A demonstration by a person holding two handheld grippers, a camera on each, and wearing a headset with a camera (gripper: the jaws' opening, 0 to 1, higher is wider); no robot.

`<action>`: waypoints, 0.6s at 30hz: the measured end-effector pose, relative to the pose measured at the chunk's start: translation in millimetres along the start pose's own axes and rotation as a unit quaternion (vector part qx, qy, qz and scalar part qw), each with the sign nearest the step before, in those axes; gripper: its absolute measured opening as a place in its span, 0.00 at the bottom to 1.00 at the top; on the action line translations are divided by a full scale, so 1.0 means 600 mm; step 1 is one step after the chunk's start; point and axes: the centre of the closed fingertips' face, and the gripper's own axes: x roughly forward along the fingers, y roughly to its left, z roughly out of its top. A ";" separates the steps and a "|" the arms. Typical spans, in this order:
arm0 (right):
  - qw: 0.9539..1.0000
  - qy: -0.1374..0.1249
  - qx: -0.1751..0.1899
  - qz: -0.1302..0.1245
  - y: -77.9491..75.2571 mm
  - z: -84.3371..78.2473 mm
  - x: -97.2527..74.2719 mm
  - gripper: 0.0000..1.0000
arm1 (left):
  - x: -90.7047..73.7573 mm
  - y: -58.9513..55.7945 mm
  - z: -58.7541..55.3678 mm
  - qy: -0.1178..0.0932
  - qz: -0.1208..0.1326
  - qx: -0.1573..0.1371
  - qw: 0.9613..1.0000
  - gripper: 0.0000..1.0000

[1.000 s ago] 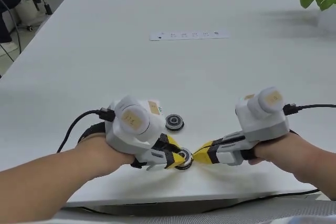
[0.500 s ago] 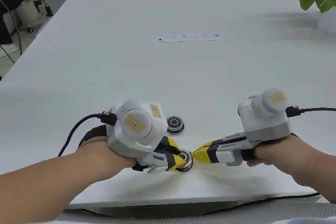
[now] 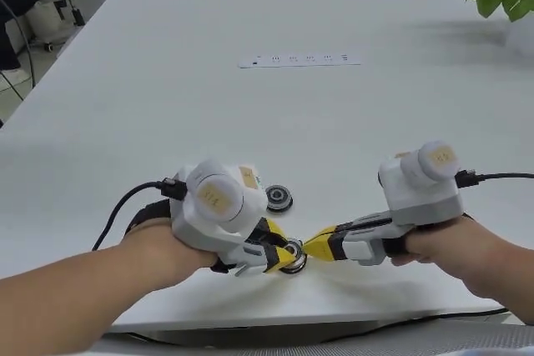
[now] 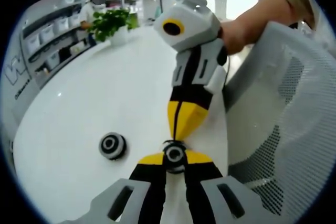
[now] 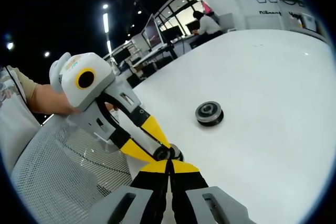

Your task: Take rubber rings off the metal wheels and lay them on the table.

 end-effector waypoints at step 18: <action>0.998 -0.027 0.015 0.062 0.042 0.021 0.006 0.00 | 0.001 -0.001 0.001 0.000 0.000 0.000 1.000 0.12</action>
